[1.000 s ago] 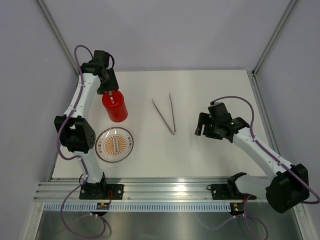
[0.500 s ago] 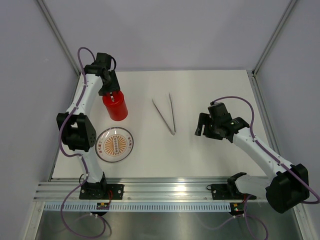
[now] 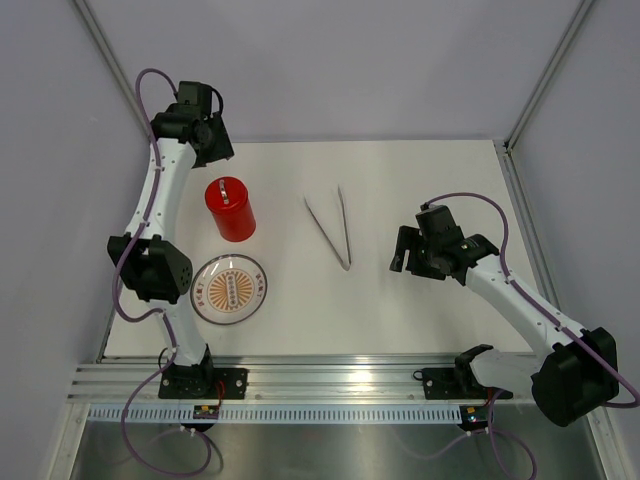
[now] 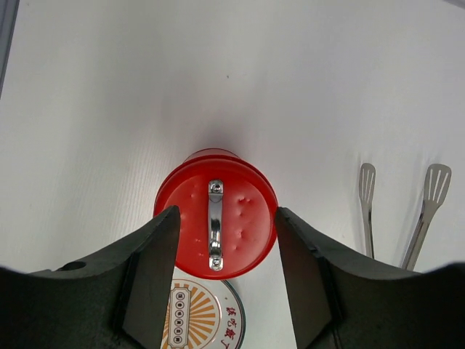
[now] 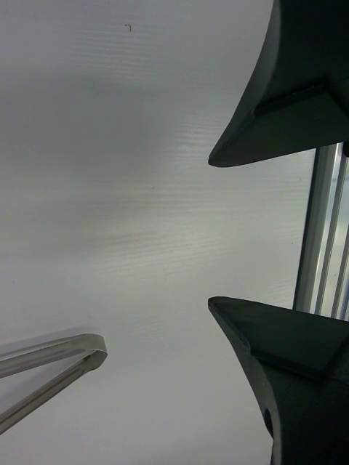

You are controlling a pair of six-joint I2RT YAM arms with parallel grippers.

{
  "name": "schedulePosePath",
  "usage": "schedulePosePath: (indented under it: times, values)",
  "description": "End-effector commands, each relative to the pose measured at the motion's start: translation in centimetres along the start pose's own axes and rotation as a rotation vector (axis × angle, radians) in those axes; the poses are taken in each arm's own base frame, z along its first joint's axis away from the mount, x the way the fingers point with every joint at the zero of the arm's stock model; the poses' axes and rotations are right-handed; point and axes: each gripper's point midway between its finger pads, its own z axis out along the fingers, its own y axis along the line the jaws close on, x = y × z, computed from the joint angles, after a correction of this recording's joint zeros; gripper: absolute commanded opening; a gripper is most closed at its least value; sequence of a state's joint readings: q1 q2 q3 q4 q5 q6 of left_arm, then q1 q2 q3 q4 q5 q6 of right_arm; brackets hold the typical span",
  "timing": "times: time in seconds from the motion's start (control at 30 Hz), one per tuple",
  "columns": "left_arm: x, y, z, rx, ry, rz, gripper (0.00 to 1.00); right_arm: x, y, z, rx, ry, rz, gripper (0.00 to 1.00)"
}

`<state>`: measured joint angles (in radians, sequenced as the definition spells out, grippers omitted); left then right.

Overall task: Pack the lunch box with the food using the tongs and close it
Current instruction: Close the box lid on the packing box.

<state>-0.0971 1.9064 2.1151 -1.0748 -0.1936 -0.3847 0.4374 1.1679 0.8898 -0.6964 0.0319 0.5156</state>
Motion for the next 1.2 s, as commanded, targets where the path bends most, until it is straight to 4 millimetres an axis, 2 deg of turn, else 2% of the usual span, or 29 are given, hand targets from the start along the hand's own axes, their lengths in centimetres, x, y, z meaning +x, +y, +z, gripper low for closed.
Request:
schedulePosePath:
  times: [0.0,0.03,0.07,0.13,0.17,0.3,0.4,0.47,0.6,0.63,0.83,0.93,1.03,1.17]
  values:
    - [-0.2,0.4,-0.1,-0.022,-0.009,0.008,0.58,-1.2,1.0,-1.2,-0.038,-0.030,0.004,0.79]
    - [0.2,0.3,0.4,-0.023,-0.003,0.008,0.58,-1.1,1.0,-1.1,-0.036,-0.030,0.004,0.79]
    - [1.5,0.6,1.4,-0.033,0.034,0.010,0.58,-1.2,0.9,-1.2,-0.035,-0.030,0.007,0.79]
    - [2.8,0.5,2.5,-0.027,0.062,0.009,0.58,-1.0,0.8,-1.2,-0.034,-0.028,0.005,0.79]
    - [4.5,0.8,3.5,-0.036,0.109,0.010,0.58,-1.0,0.8,-1.1,-0.032,-0.027,0.004,0.79]
    - [8.9,1.1,6.7,-0.047,0.239,0.020,0.57,-0.9,0.8,-1.0,-0.033,-0.024,0.006,0.79]
    - [10.2,1.6,7.4,-0.083,0.296,0.027,0.56,-1.0,0.8,-1.1,-0.034,-0.026,0.003,0.79]
    - [9.4,1.7,6.6,-0.083,0.274,0.025,0.56,-0.9,0.8,-1.2,-0.033,-0.027,0.003,0.79]
    - [6.0,1.2,3.5,-0.057,0.167,0.015,0.56,-0.9,0.8,-1.1,-0.036,-0.028,0.005,0.79]
    - [4.2,1.1,2.1,-0.049,0.109,0.004,0.56,-0.9,0.8,-1.1,-0.036,-0.026,0.008,0.79]
    - [-0.7,0.2,-1.8,0.005,-0.068,-0.012,0.57,-1.0,1.0,-1.1,-0.041,-0.027,0.008,0.79]
    - [-1.2,0.1,-1.8,0.000,-0.068,-0.010,0.57,-1.0,0.9,-1.2,-0.037,-0.028,0.005,0.79]
    - [-1.0,0.1,-0.8,-0.014,-0.048,-0.007,0.57,-0.9,0.8,-1.2,-0.036,-0.025,0.010,0.79]
    - [1.7,0.3,2.4,-0.041,0.037,0.010,0.57,-0.9,0.8,-1.2,-0.034,-0.026,0.011,0.79]
